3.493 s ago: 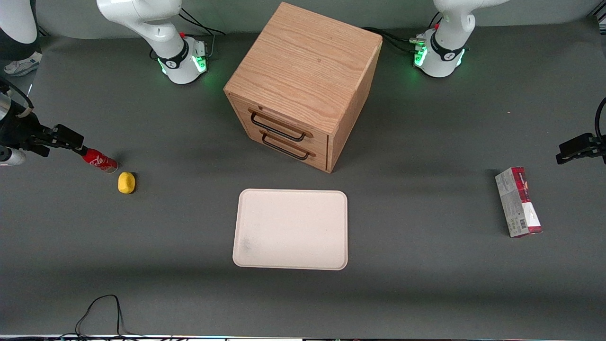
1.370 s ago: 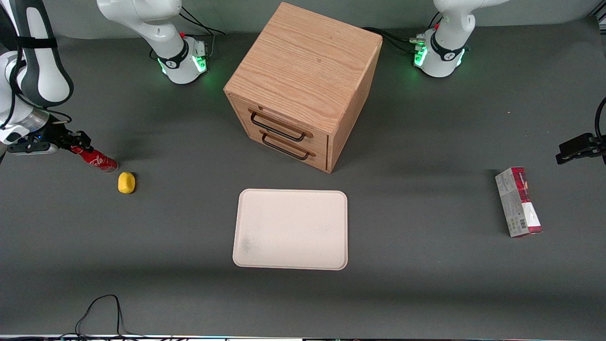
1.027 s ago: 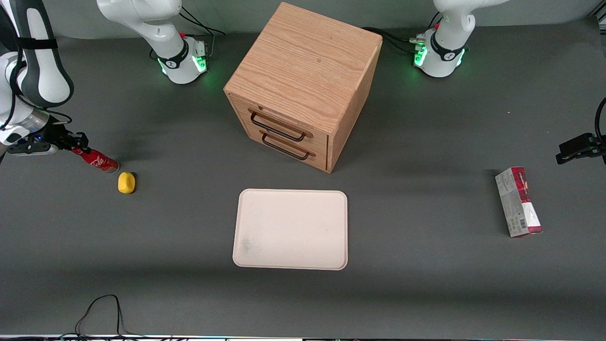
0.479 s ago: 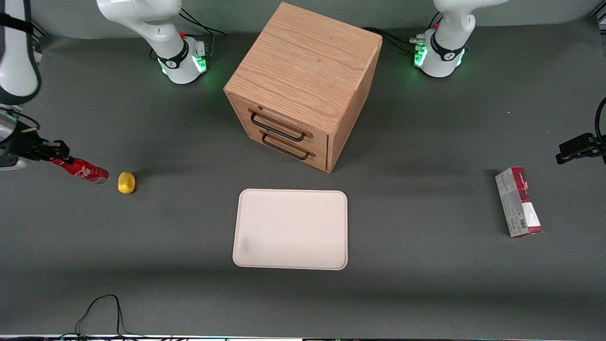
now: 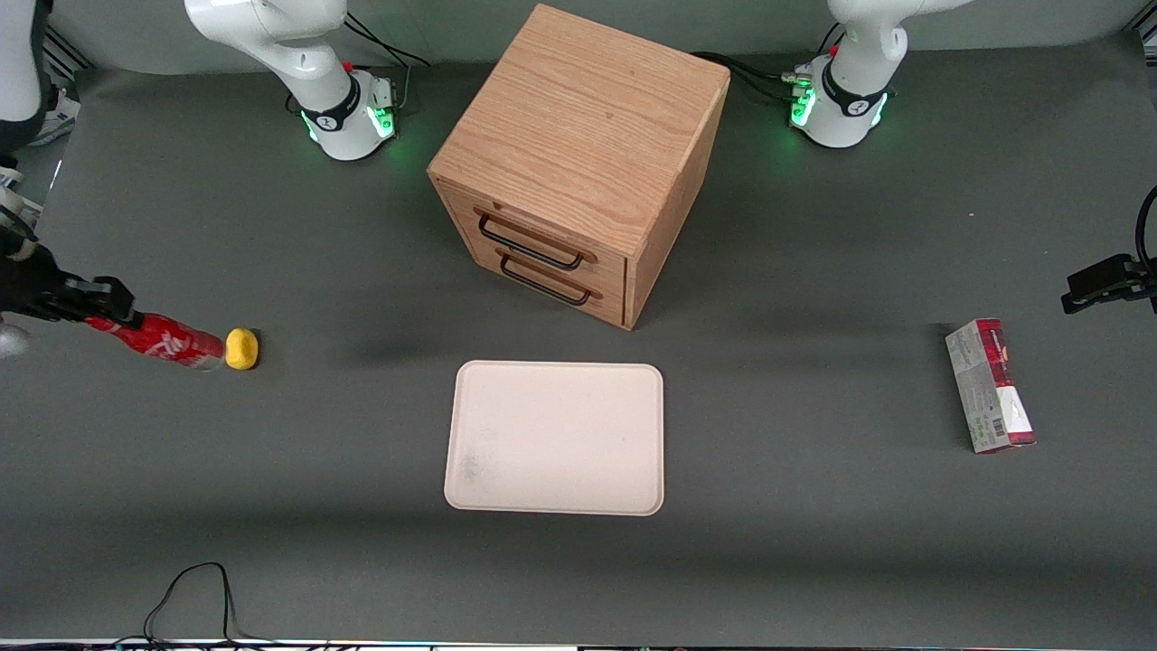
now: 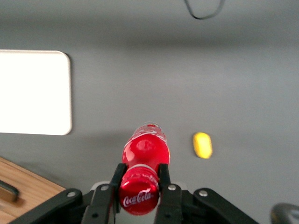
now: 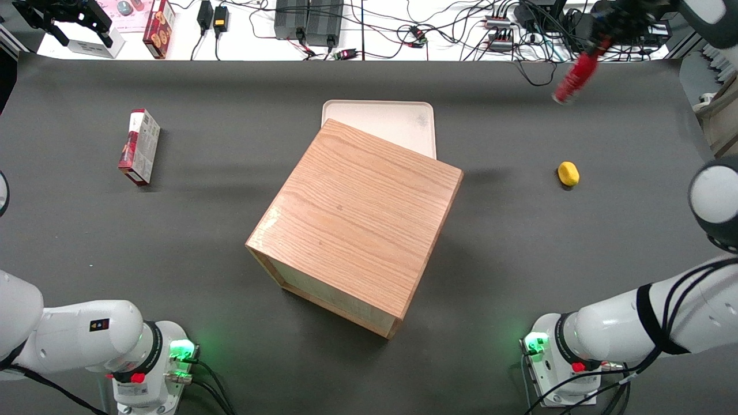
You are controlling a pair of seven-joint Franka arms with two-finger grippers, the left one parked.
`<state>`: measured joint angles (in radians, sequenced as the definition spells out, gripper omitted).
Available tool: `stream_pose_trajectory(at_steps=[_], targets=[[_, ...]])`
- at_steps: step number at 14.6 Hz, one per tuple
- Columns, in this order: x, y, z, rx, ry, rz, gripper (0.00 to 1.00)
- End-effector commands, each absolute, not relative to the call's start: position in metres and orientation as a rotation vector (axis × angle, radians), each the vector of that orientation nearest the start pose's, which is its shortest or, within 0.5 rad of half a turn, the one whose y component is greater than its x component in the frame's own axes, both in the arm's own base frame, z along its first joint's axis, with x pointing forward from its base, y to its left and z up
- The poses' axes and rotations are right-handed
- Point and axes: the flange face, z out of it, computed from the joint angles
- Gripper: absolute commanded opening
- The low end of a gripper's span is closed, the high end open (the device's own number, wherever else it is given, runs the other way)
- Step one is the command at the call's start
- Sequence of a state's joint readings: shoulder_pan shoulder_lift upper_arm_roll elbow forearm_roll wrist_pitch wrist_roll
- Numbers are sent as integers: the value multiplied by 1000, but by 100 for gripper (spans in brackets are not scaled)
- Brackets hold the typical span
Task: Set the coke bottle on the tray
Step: 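Lift the bottle with the right gripper off the table, then carry the bottle with the right gripper over the cream tray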
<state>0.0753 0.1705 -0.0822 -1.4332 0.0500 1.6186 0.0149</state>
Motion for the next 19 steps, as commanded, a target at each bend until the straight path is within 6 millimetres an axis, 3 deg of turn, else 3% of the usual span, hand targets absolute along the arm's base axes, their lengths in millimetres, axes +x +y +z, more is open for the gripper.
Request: stream_pose_trajectory(at_steps=[1,4,7,11,13,15,16,17,19], targets=[[655,81,582,-3058,92,-10,0],[682,180,536,-3067,102,-99,0],[700,249,467,-3052,148,-190,0],[711,286,391,-3029,111,-210,0],[716,291,357,-3044,117,-237,0],[717,300,330,-3046,97,-265,0],[718,301,326,-3040,92,-280,0],[718,301,325,-3041,84,-287,96],[717,302,325,-3073,55,-322,100]])
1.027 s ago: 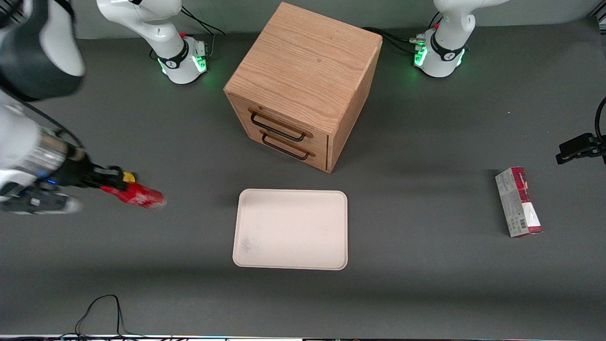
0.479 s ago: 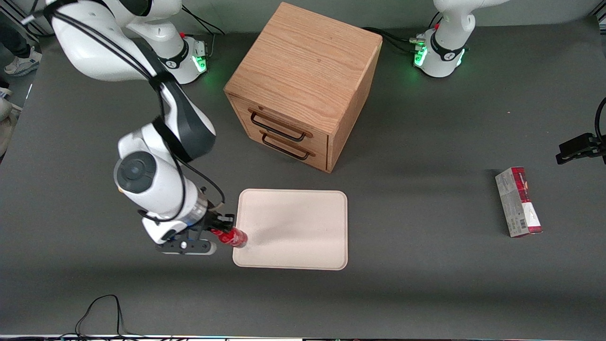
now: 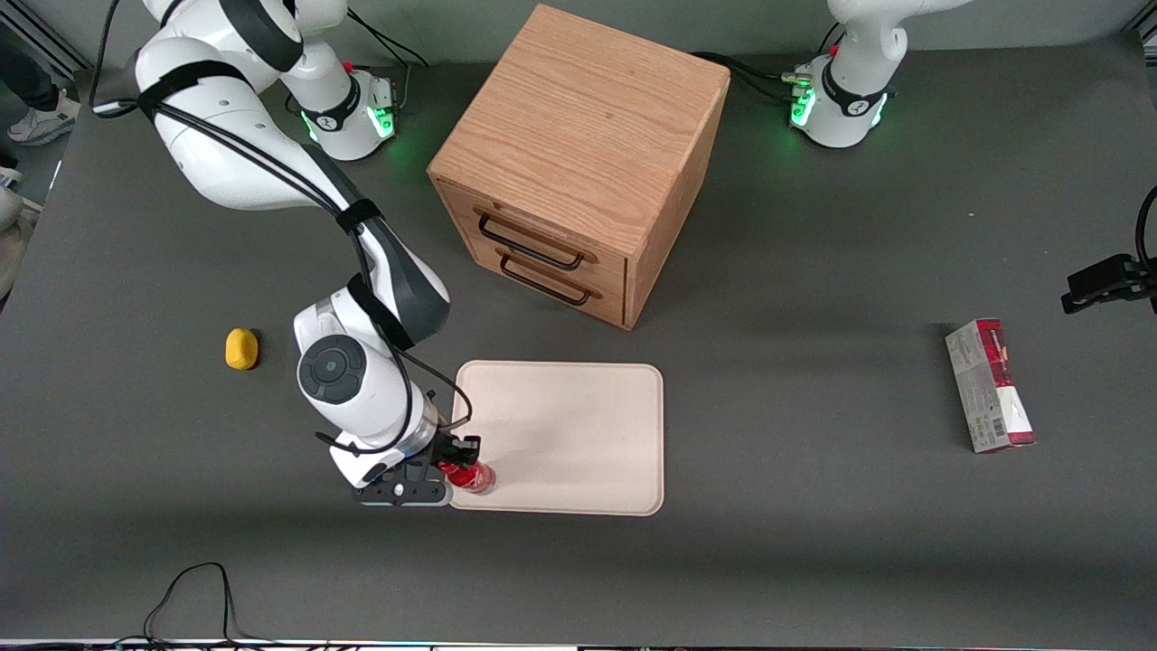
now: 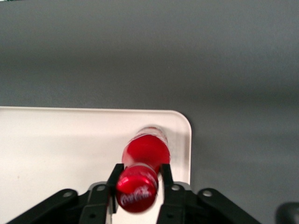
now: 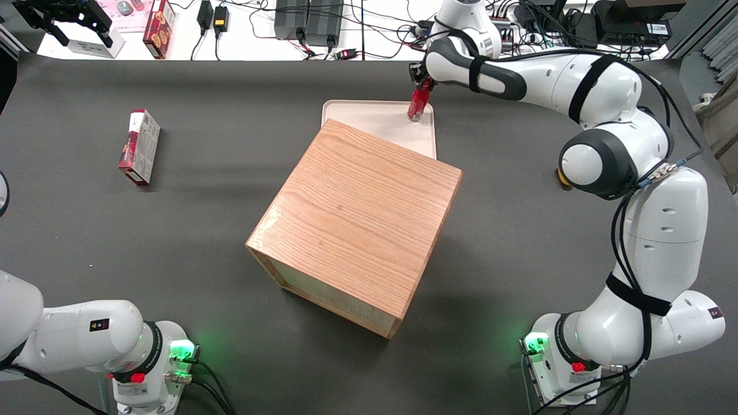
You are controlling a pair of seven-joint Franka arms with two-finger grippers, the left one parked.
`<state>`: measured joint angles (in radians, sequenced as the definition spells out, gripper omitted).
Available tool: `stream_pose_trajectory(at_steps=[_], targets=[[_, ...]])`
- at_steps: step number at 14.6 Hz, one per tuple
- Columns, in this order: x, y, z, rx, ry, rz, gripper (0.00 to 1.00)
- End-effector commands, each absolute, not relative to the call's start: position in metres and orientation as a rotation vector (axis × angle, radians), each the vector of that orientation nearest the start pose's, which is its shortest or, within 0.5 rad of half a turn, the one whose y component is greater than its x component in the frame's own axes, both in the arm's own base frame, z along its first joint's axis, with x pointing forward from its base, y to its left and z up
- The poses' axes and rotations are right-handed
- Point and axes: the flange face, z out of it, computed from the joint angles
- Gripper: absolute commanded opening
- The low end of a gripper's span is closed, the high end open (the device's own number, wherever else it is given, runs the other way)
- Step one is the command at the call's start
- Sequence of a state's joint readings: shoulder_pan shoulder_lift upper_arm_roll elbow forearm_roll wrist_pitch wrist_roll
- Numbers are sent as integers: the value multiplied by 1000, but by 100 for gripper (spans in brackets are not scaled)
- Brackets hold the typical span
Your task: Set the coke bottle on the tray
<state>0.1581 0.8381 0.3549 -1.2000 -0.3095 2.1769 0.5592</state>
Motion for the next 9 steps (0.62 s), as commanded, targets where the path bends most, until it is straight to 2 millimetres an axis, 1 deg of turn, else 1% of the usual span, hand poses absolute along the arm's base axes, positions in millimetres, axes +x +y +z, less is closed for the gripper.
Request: stream_pose_trajectory(at_steps=[1,2,3,4,5,6,7,9], targets=[[717,302,329,-3073,64,-330,100],[717,301,335,-3076,54,-336,100],[716,297,346,-3092,54,-336,100],[713,292,362,-3118,56,-324,100],[710,281,378,-3155,58,-302,100],[704,268,398,-3188,24,-276,100],[694,254,421,-3194,-25,-240,100],[677,195,456,-3155,-66,-173,100]])
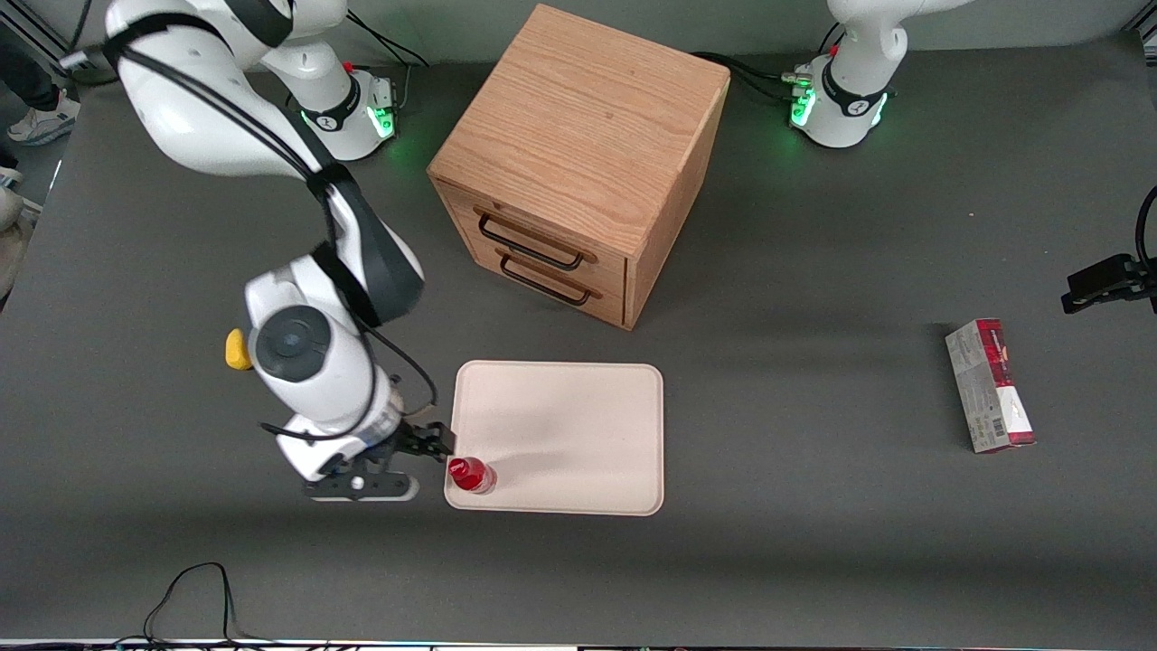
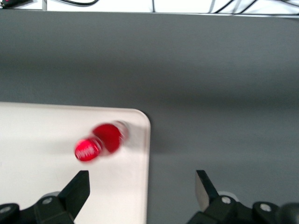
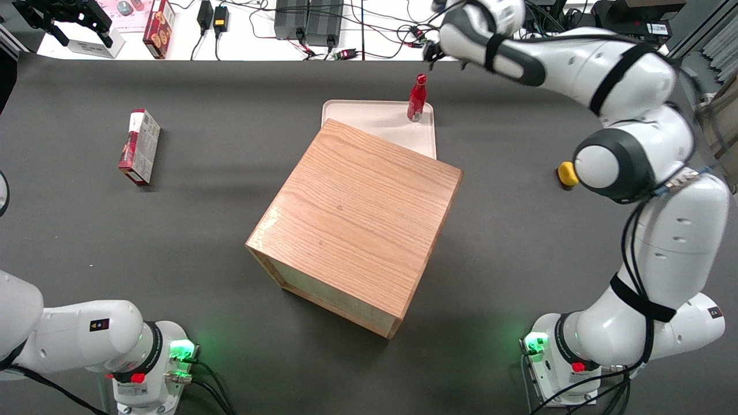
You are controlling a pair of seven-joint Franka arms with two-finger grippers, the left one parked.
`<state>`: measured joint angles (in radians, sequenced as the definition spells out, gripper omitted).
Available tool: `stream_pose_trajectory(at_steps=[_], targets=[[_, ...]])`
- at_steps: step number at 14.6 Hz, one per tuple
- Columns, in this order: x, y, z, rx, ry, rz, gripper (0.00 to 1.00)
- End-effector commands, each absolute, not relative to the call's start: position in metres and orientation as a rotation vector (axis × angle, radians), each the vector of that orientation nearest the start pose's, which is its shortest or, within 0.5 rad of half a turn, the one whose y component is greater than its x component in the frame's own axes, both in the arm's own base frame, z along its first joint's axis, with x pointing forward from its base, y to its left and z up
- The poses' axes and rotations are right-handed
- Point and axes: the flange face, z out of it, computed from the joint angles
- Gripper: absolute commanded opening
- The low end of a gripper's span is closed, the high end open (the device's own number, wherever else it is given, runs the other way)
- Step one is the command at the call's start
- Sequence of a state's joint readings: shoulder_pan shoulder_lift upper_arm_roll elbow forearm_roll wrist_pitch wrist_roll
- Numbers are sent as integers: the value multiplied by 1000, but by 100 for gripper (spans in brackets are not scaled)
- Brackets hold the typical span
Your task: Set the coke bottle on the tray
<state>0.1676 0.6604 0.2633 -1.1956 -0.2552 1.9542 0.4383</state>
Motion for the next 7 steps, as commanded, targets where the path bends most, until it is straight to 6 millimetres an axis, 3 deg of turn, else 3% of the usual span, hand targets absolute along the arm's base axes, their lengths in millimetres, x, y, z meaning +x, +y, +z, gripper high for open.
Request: stream_pose_trajectory(at_steps=[1,7], targets=[[665,167,470,-3144,-100,-150,100],[574,45,522,-3169,-157,-43,100]])
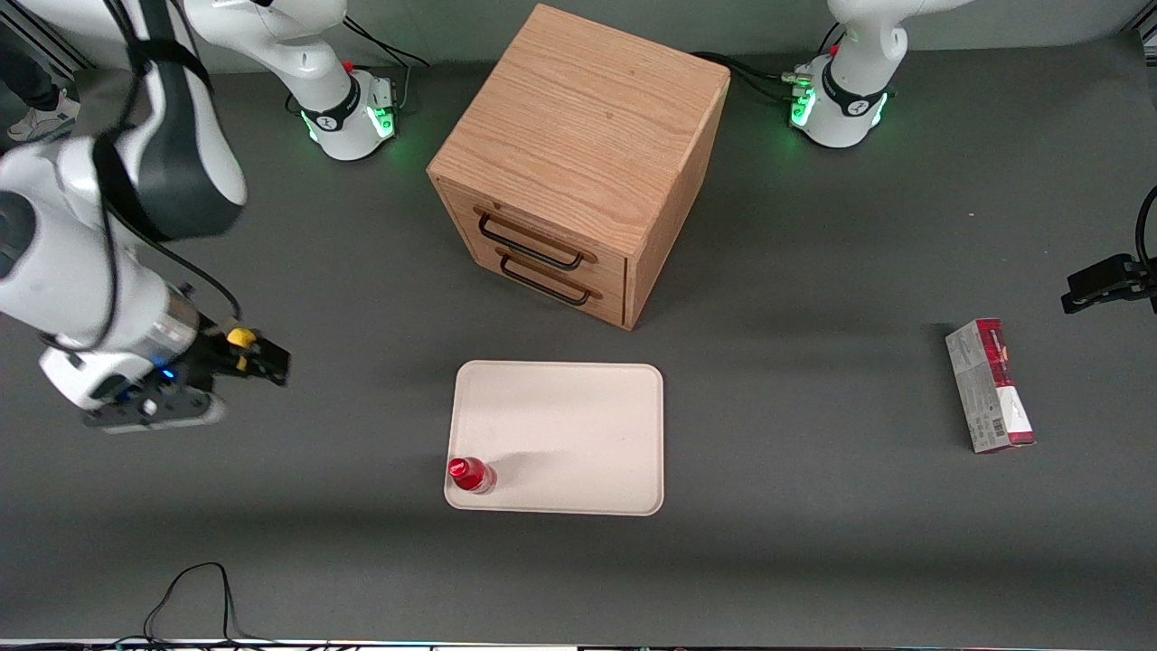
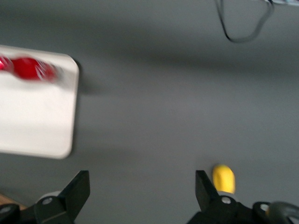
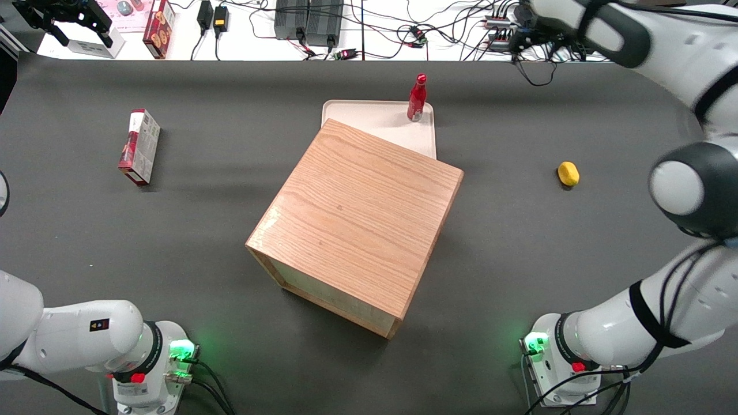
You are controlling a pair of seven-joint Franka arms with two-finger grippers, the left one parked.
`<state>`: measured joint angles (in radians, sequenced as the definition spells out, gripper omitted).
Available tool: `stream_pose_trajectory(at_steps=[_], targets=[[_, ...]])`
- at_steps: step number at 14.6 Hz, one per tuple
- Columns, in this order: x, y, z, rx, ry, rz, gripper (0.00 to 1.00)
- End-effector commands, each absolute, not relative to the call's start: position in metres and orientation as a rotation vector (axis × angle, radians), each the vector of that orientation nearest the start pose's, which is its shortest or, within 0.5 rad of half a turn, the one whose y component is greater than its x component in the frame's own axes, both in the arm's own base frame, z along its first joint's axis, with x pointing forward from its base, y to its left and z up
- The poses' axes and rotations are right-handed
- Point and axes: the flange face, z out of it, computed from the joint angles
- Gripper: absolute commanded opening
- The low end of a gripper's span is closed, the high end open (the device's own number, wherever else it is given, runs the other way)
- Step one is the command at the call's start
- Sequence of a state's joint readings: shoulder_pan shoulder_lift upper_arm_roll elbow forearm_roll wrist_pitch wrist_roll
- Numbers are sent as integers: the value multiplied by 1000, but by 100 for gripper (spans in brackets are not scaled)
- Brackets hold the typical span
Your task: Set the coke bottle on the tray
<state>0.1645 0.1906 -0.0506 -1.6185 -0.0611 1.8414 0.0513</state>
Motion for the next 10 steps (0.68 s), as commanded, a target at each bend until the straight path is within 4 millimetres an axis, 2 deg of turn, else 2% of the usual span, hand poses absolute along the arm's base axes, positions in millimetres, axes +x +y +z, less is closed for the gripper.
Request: stream_pose_trajectory(at_steps=[1,2,4,10], targets=[[564,30,529,-3150,-137,-51,100],[556,19,537,-3131,-107,-66,100],[550,12,545,-3123,-91,-78,100],[543,8,559,-3120,-82,-91,100]])
